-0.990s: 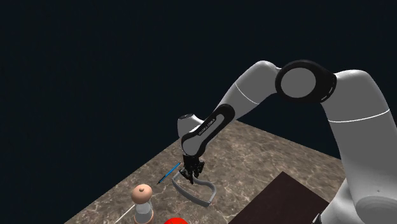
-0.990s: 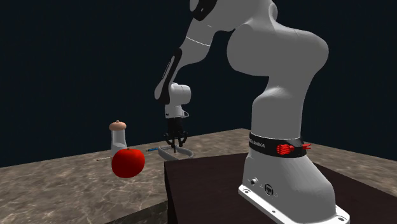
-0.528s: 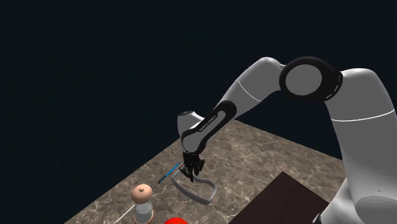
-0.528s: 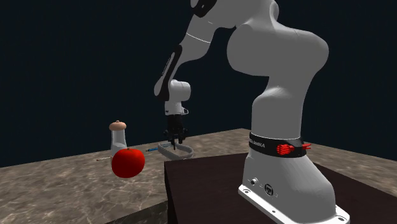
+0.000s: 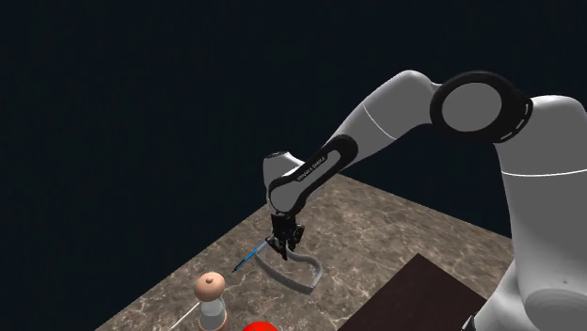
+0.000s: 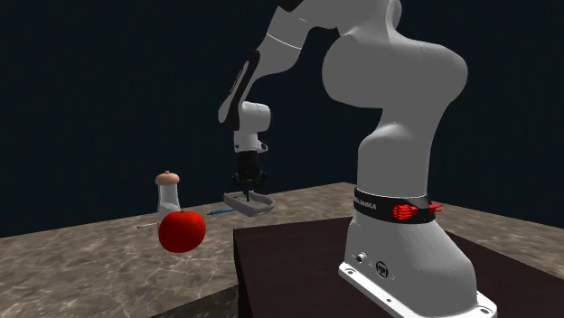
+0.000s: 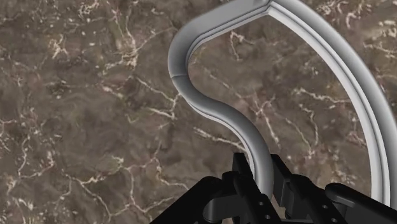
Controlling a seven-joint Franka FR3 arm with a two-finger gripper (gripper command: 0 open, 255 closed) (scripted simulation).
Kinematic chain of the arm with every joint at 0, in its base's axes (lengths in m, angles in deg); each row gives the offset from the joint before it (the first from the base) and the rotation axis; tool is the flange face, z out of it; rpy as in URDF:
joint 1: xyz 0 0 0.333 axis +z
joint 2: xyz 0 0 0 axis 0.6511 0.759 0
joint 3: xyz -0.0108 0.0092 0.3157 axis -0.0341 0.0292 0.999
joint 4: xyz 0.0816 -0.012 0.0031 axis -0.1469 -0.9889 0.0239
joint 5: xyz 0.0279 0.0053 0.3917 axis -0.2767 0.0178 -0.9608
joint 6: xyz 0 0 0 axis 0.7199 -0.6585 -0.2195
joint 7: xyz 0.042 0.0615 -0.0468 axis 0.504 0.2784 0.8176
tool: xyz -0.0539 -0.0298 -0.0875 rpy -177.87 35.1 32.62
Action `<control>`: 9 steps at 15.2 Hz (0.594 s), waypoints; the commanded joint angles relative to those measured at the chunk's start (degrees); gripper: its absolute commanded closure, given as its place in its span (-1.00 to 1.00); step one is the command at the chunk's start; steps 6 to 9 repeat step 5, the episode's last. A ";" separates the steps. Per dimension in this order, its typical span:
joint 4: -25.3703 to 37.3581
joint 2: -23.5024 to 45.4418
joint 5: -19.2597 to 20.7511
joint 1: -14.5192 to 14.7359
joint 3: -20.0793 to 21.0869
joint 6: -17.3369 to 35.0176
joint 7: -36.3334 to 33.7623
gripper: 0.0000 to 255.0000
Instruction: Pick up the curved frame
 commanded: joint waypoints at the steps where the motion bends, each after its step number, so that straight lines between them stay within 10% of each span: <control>1: -0.42 -1.48 -0.32 -0.20 0.23 -1.05 0.17 1.00; 9: -0.55 -2.82 -0.64 -0.37 0.45 -2.24 0.34 1.00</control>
